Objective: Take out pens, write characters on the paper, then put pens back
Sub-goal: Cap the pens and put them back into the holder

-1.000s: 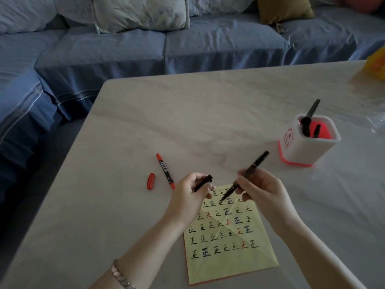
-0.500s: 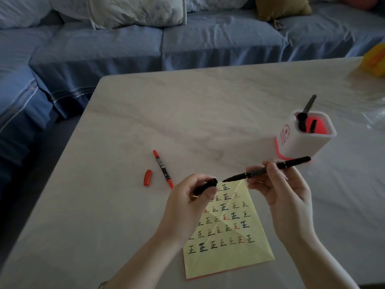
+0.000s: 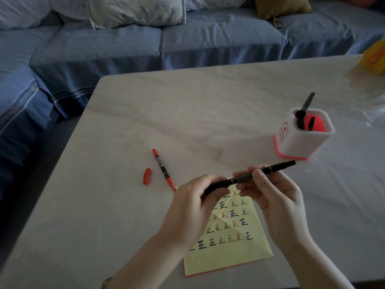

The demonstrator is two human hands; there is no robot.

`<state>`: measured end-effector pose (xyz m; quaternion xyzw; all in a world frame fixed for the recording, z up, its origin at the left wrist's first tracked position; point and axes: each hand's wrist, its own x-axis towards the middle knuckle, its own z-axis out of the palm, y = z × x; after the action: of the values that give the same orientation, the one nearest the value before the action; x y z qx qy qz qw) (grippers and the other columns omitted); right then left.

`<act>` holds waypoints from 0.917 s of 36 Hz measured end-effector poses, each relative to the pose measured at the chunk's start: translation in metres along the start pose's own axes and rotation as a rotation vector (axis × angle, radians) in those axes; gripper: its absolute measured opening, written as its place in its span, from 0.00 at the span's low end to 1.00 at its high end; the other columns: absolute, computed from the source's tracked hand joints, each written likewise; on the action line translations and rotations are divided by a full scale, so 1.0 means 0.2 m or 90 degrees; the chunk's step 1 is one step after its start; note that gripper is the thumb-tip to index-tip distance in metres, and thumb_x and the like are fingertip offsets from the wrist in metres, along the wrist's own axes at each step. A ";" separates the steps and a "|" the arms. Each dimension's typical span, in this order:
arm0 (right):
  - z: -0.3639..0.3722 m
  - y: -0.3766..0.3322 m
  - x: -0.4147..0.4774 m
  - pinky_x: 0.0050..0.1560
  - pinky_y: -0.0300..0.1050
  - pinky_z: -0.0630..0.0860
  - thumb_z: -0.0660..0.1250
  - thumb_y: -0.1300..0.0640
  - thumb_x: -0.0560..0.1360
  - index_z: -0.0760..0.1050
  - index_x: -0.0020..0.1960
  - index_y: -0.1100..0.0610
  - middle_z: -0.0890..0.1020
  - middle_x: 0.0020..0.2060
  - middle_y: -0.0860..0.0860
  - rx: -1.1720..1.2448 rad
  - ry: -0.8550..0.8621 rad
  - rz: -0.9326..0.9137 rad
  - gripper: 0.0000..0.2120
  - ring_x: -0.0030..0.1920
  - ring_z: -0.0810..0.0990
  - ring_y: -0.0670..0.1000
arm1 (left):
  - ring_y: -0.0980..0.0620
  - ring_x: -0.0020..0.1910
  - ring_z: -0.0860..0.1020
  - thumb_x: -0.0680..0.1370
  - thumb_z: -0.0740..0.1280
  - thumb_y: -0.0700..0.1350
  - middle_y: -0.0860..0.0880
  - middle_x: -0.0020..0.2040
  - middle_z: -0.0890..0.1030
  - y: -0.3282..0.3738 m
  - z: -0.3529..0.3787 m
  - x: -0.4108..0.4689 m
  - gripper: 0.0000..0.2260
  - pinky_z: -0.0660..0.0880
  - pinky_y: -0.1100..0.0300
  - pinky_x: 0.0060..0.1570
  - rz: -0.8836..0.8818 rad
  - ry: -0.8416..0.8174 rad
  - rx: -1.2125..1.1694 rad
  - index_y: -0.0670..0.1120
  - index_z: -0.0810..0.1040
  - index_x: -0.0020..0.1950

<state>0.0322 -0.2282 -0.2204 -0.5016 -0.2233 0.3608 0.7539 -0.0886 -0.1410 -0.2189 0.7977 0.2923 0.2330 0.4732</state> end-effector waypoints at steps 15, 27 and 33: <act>0.02 -0.01 0.01 0.31 0.37 0.76 0.72 0.46 0.62 0.80 0.38 0.54 0.85 0.36 0.57 0.026 -0.072 -0.013 0.12 0.30 0.80 0.49 | 0.55 0.27 0.63 0.77 0.63 0.42 0.53 0.26 0.66 0.09 -0.02 0.02 0.08 0.61 0.61 0.28 -0.089 -0.065 -0.121 0.50 0.78 0.40; -0.07 0.03 0.08 0.34 0.38 0.77 0.76 0.42 0.57 0.79 0.37 0.55 0.84 0.37 0.59 0.004 -0.050 0.032 0.18 0.31 0.81 0.49 | 0.58 0.24 0.63 0.78 0.63 0.46 0.55 0.24 0.67 0.04 0.06 0.08 0.08 0.61 0.65 0.26 -0.084 -0.075 -0.042 0.48 0.79 0.41; -0.10 0.00 0.07 0.31 0.37 0.76 0.63 0.63 0.71 0.75 0.37 0.61 0.83 0.31 0.55 -0.031 0.064 -0.003 0.05 0.27 0.78 0.47 | 0.61 0.37 0.72 0.80 0.58 0.51 0.58 0.36 0.75 -0.03 0.17 0.12 0.08 0.65 0.73 0.37 0.140 -0.030 0.120 0.52 0.76 0.48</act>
<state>0.0557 -0.2293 -0.2280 -0.5365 -0.1952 0.3277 0.7528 -0.0503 -0.1439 -0.2375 0.8712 0.2127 0.2359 0.3744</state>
